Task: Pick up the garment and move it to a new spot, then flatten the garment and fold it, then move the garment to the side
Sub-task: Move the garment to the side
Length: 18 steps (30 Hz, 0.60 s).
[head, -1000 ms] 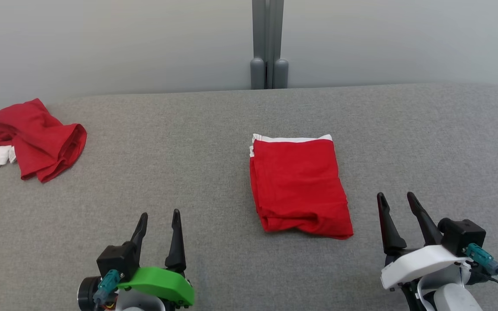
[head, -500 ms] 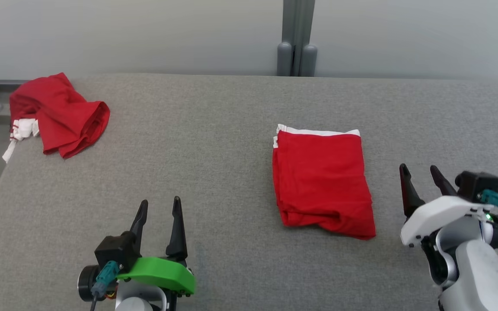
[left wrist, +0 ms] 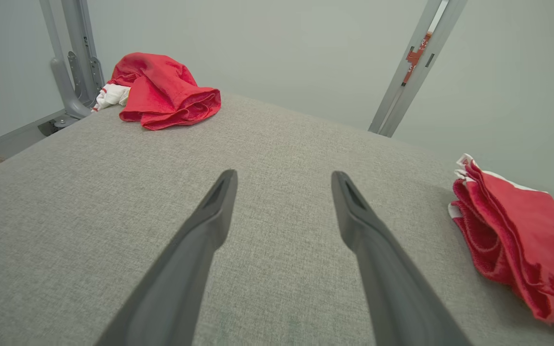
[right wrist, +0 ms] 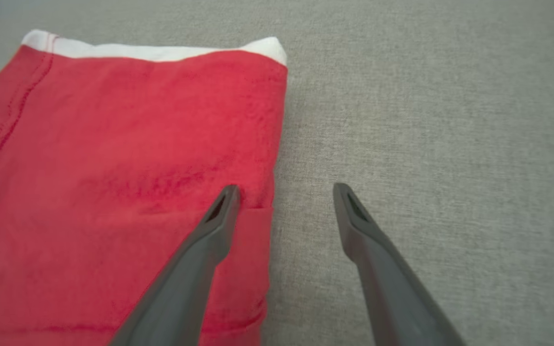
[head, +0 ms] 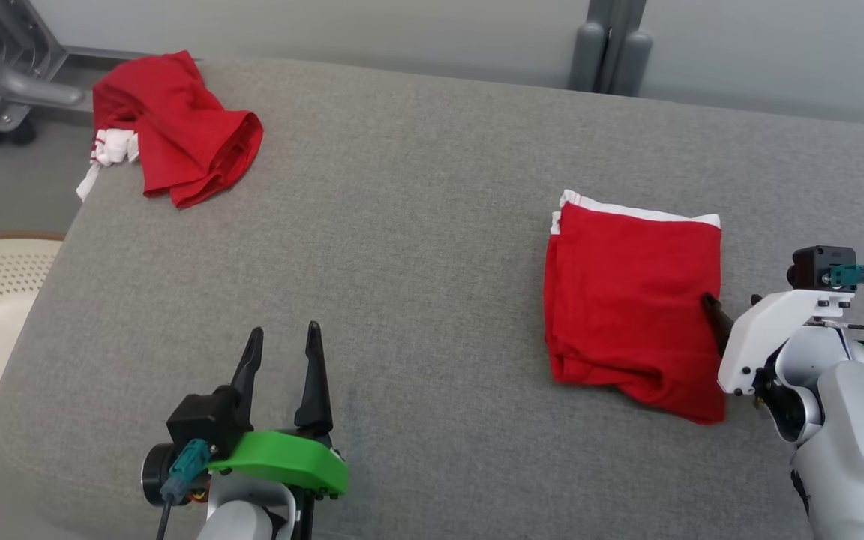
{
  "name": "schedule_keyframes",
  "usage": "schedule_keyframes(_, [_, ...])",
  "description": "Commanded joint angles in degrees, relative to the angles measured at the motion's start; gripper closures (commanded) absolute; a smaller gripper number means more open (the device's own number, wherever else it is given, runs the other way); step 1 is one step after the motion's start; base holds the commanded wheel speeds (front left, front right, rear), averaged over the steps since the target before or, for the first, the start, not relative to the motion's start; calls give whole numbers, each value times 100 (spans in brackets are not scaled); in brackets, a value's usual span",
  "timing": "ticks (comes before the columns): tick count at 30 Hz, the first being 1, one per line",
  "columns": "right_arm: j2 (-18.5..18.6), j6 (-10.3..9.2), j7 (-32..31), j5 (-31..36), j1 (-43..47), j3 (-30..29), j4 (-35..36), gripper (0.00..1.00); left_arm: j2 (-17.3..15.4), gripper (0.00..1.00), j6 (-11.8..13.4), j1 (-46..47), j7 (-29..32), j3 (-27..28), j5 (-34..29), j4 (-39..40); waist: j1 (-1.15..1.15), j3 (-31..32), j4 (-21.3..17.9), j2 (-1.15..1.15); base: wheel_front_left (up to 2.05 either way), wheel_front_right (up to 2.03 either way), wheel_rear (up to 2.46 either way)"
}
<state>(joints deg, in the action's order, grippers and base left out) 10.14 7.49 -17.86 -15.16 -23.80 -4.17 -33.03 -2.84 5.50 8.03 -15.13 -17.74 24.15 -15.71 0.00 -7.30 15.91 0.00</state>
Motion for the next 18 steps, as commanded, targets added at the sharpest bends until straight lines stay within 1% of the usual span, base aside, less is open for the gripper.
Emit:
schedule_keyframes(1, [68,0,-64,-95,-103,47,-86,0,-12,0,17,107,-2,-4,18,20,0,-250,250,0,0,0,0])
schedule_keyframes(5, [108,0,-256,-329,-212,170,-349,0,-12,0,42,99,-2,-5,18,50,0,-306,281,0,0,0,0])
schedule_keyframes(6, [117,1,-301,-372,-229,212,-393,7,-12,0,42,93,-2,-5,11,49,0,-311,274,0,0,0,0])
schedule_keyframes(7, [118,0,-327,-423,-232,256,-456,49,-12,0,35,96,-2,-15,-3,36,0,-313,263,0,0,0,0])
schedule_keyframes(8, [103,1,-355,-456,-235,302,-514,60,-12,0,29,112,-2,-8,-18,28,0,-316,235,0,0,0,0])
schedule_keyframes(9, [94,1,-354,-480,-243,343,-551,74,-11,0,24,121,-2,-8,-34,29,0,-319,207,0,0,0,0])
schedule_keyframes(11, [103,0,-267,-510,-291,417,-600,99,-11,0,9,131,-2,6,-78,36,0,-334,112,0,0,0,0])
schedule_keyframes(15, [149,-2,24,-575,-485,569,-578,100,-11,0,-34,153,-2,49,-177,34,0,-381,-204,0,0,0,0])
schedule_keyframes(18, [309,-4,305,-580,-622,712,-507,100,-11,0,-59,157,-2,76,-246,57,0,-445,-572,0,0,0,0])
